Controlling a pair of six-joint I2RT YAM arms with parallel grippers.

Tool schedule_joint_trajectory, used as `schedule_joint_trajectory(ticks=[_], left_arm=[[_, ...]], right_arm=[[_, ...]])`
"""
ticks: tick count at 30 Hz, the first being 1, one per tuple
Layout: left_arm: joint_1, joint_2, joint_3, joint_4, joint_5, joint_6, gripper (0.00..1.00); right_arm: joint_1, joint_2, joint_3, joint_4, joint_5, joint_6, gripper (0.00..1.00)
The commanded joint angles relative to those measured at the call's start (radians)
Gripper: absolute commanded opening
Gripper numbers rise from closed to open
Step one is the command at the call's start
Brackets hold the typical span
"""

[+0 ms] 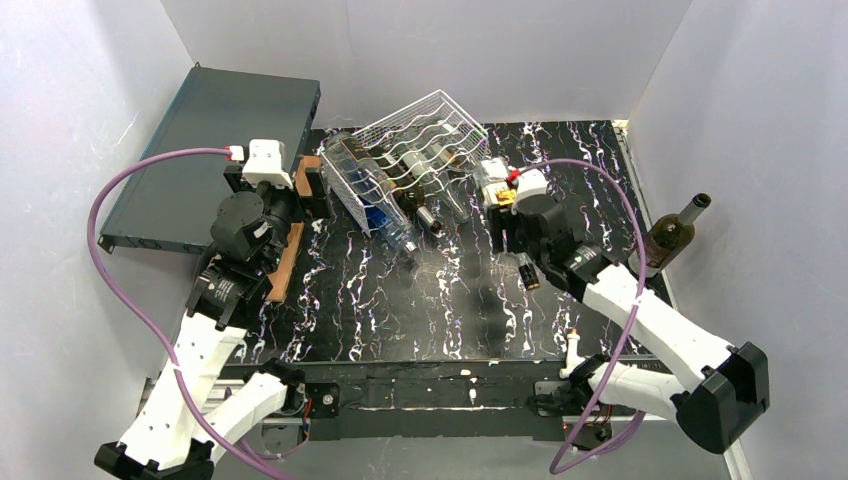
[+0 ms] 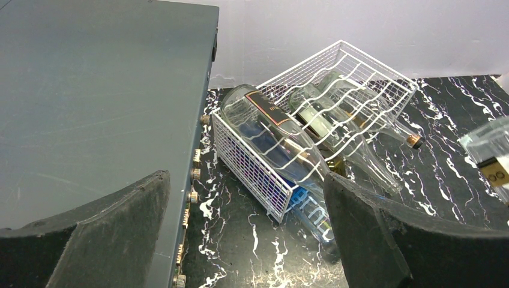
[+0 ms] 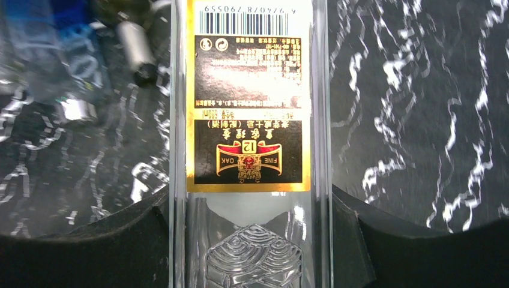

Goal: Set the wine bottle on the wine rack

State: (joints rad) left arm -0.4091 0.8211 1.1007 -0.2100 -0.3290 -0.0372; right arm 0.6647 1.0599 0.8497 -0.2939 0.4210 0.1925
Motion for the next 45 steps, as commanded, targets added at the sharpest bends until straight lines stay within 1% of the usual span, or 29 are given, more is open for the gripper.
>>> schedule_joint_trajectory(ticks=[1,6,12,18,27,33,39,45], left_arm=[[-0.004,-0.017,0.007,0.014,-0.016,0.0,0.99],[-0.004,-0.021,0.009,0.013,-0.012,-0.001,0.99],[-0.004,-0.026,0.005,0.016,-0.02,0.002,0.99],[-0.004,-0.028,0.006,0.017,-0.022,0.005,0.99],[-0.008,-0.024,0.01,0.011,-0.028,0.008,0.99],[-0.013,-0.026,0.012,0.008,-0.024,0.006,0.99],[-0.014,-0.022,0.013,0.008,-0.027,0.009,0.99],[-0.015,-0.022,0.014,0.008,-0.024,0.01,0.99]], right_arm=[[-0.013,0.054,0.182,0.179,-0.13,-0.098,0.01],[-0.027,0.214,0.31,0.227,-0.279,-0.11,0.01],[-0.053,0.459,0.541,0.234,-0.44,-0.079,0.01],[-0.079,0.65,0.725,0.283,-0.551,-0.044,0.01],[-0.082,0.908,0.995,0.282,-0.615,0.014,0.01],[-0.082,1.025,1.137,0.278,-0.642,0.049,0.01],[-0.082,1.102,1.2,0.285,-0.667,0.072,0.01],[-0.081,1.145,1.226,0.285,-0.682,0.087,0.01]])
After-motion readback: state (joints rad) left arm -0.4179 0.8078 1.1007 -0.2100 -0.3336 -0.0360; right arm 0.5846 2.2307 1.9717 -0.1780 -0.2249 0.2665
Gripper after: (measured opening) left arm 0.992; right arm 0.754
